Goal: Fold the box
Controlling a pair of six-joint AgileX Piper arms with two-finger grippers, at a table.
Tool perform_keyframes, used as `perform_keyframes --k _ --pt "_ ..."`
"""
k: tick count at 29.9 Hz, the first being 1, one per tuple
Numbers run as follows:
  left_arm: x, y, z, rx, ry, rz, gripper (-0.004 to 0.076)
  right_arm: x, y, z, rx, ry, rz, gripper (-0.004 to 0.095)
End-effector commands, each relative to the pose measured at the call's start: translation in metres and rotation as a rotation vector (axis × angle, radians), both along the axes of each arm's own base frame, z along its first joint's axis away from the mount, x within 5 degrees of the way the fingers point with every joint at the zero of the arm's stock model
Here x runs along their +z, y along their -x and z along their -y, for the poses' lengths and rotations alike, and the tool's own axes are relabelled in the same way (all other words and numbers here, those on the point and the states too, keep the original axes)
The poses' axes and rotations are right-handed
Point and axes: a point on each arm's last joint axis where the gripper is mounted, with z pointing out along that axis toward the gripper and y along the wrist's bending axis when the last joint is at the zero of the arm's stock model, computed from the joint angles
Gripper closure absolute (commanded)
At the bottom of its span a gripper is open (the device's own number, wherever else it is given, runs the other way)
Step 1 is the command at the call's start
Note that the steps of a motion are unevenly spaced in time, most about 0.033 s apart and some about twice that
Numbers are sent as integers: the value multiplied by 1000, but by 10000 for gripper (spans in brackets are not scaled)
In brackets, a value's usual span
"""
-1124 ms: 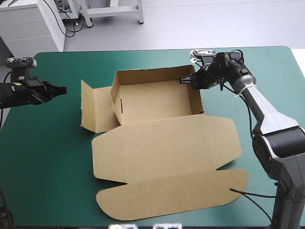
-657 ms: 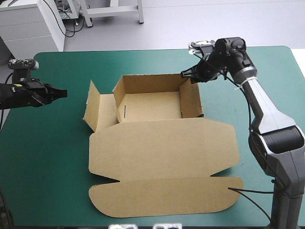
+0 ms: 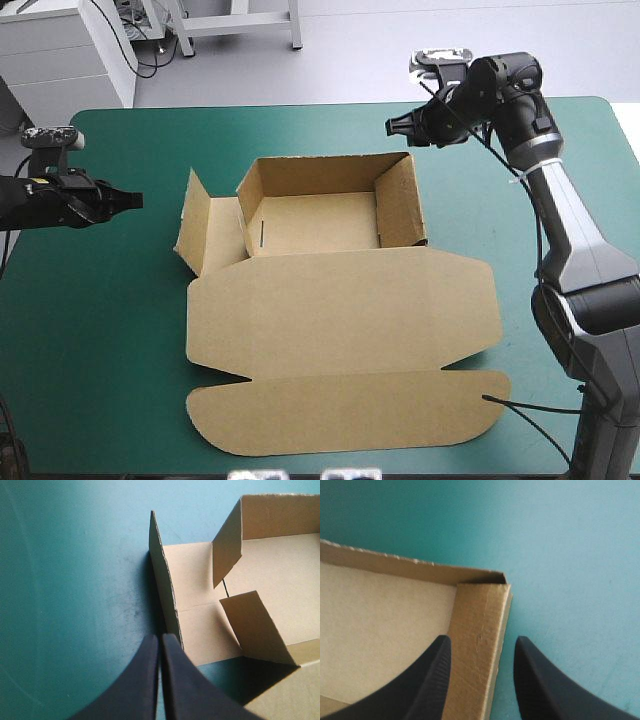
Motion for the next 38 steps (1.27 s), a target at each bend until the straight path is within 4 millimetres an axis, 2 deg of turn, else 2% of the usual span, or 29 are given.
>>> perform_keyframes --k 1,7,16,18,21,24,27,32,36,38 --pt "18 5 3 8 20 86 718 6 13 1 25 -20 -8 517" --pt "18 5 3 9 19 87 725 -33 3 0 35 39 -109 517" --pt "18 5 3 13 25 84 731 -86 -18 -15 53 -27 -256 529" --pt "18 5 3 39 48 78 731 -95 -21 -19 58 -54 -284 641" --pt "20 3 2 66 56 100 731 -96 -21 -19 79 -49 -280 933" --pt "21 1 -5 119 76 120 731 -85 -18 -17 77 -55 -257 912" --pt "23 4 -21 184 108 134 731 -68 -13 -9 68 -77 -220 912" --pt "20 10 -56 250 246 124 731 -23 1 10 78 -186 -131 926" --pt "17 17 -73 225 360 110 731 10 15 31 79 -276 -55 927" --pt "18 16 -75 188 457 122 731 26 22 42 74 -337 -19 927"
